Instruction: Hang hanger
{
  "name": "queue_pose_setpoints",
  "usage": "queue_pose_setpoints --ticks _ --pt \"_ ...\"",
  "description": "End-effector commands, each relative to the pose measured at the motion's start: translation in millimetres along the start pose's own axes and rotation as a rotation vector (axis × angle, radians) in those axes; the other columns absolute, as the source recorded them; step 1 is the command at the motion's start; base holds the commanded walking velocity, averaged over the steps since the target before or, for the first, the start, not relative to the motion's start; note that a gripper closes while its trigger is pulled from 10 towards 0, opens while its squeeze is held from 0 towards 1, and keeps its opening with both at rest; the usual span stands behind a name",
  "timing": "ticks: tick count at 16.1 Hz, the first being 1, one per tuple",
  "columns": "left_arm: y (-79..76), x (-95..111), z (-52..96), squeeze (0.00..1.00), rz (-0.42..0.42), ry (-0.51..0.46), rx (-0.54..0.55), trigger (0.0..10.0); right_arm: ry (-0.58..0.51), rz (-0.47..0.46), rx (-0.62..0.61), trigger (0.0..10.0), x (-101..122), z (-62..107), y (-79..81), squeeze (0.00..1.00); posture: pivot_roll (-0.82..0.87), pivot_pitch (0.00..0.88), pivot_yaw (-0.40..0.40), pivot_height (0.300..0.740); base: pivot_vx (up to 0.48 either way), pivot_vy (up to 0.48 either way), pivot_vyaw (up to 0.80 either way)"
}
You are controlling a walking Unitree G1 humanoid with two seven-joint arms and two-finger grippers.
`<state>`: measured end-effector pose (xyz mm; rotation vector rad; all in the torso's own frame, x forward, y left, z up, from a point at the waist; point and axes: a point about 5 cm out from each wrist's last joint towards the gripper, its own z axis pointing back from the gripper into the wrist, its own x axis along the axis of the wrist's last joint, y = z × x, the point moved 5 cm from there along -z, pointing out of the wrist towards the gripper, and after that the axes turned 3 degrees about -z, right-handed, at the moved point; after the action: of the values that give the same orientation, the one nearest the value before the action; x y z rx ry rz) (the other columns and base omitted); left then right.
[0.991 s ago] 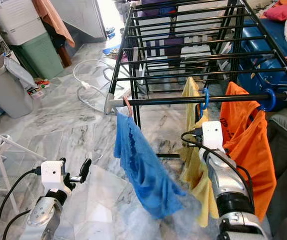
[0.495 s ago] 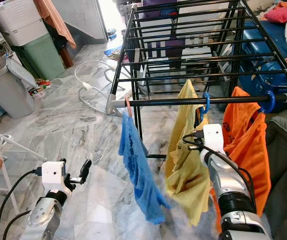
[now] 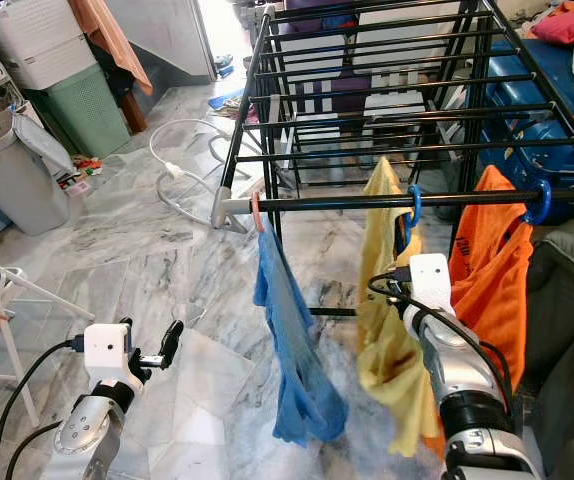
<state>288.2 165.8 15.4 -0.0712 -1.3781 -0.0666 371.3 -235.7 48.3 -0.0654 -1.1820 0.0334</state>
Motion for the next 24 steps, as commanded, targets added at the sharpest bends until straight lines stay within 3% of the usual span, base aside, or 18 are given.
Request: queue_pose_setpoints --ticks 1,8,14,24 --pt "8.2 -4 1.1 0.0 -0.013 0.019 0.021 10.0 -0.047 0.025 0.004 10.0 10 0.6 3.6 1.0 -0.18 0.0 0.15 0.74 0.0 0.0 0.0" --pt "7.6 -6 0.2 0.0 -0.01 0.027 0.022 10.0 -0.21 0.048 -0.036 10.0 32 11.2 -1.4 1.0 -0.19 0.0 0.158 0.74 0.0 0.0 0.0" --pt "10.6 -7 -3.5 0.0 -0.026 0.041 0.046 10.0 -0.26 0.024 -0.026 10.0 27 26.4 -1.7 1.0 -0.19 0.0 0.161 0.74 0.0 0.0 0.0" --pt "8.8 -13 -6.7 0.0 -0.042 0.071 0.037 10.0 -0.358 0.07 0.013 10.0 34 65.7 8.0 1.0 -0.22 0.0 0.184 0.74 0.0 0.0 0.0"
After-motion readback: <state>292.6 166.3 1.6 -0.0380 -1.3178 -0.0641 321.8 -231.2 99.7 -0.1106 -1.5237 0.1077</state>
